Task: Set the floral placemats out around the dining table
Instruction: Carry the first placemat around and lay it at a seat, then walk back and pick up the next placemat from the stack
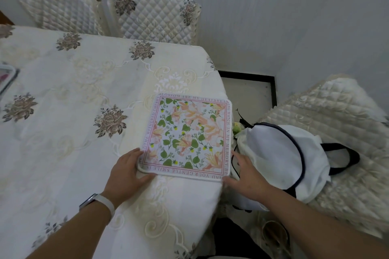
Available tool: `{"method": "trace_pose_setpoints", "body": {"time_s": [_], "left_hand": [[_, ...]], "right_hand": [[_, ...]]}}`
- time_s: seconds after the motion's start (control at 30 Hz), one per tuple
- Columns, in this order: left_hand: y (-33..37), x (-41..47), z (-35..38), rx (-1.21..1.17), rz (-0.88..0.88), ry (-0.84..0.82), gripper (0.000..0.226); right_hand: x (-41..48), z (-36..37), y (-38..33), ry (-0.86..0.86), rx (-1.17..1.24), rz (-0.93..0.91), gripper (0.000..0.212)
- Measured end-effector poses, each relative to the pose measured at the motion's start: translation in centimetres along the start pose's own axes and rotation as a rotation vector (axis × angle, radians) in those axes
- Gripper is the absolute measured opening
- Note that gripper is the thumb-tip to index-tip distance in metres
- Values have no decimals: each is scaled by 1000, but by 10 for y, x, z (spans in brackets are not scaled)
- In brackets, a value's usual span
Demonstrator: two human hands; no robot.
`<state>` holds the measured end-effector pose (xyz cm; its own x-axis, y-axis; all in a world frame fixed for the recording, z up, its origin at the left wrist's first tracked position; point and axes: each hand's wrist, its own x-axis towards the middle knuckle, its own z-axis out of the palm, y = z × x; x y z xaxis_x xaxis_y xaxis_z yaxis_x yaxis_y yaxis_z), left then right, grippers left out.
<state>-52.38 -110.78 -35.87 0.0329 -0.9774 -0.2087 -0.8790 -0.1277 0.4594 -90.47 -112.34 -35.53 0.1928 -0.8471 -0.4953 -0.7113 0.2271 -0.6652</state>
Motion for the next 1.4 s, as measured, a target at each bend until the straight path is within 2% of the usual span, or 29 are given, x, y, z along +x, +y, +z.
{"method": "trace_pose_setpoints", "body": {"time_s": [0.07, 0.17, 0.23, 0.33, 0.4, 0.5, 0.63, 0.9, 1.17, 1.4], "left_hand": [[4, -5, -6, -83, -43, 11, 84], [16, -17, -22, -160, -93, 100, 61], [25, -26, -37, -92, -50, 203, 53], [37, -44, -67, 94, 65, 322, 56], [39, -61, -90, 196, 67, 374, 55], [34, -93, -125, 313, -24, 455, 59], [29, -145, -159, 395, -183, 512, 60], [50, -257, -174, 467, -558, 608, 60], [62, -375, -158, 438, -799, 712, 54], [38, -476, -136, 445, -876, 713, 58]], "right_hand": [[-2, -5, -6, 82, -40, -7, 75], [-4, -11, -32, 186, -118, -61, 56], [-4, -12, -61, 198, -195, -173, 52], [-9, -9, -117, 155, -351, -392, 54], [-14, -6, -156, 116, -431, -523, 61], [-17, -1, -213, 51, -574, -739, 73], [-19, 7, -268, -6, -729, -986, 64], [-47, 42, -336, -135, -727, -1321, 70], [-122, 106, -356, -281, -734, -1536, 67], [-205, 176, -357, -352, -780, -1656, 64]]}}
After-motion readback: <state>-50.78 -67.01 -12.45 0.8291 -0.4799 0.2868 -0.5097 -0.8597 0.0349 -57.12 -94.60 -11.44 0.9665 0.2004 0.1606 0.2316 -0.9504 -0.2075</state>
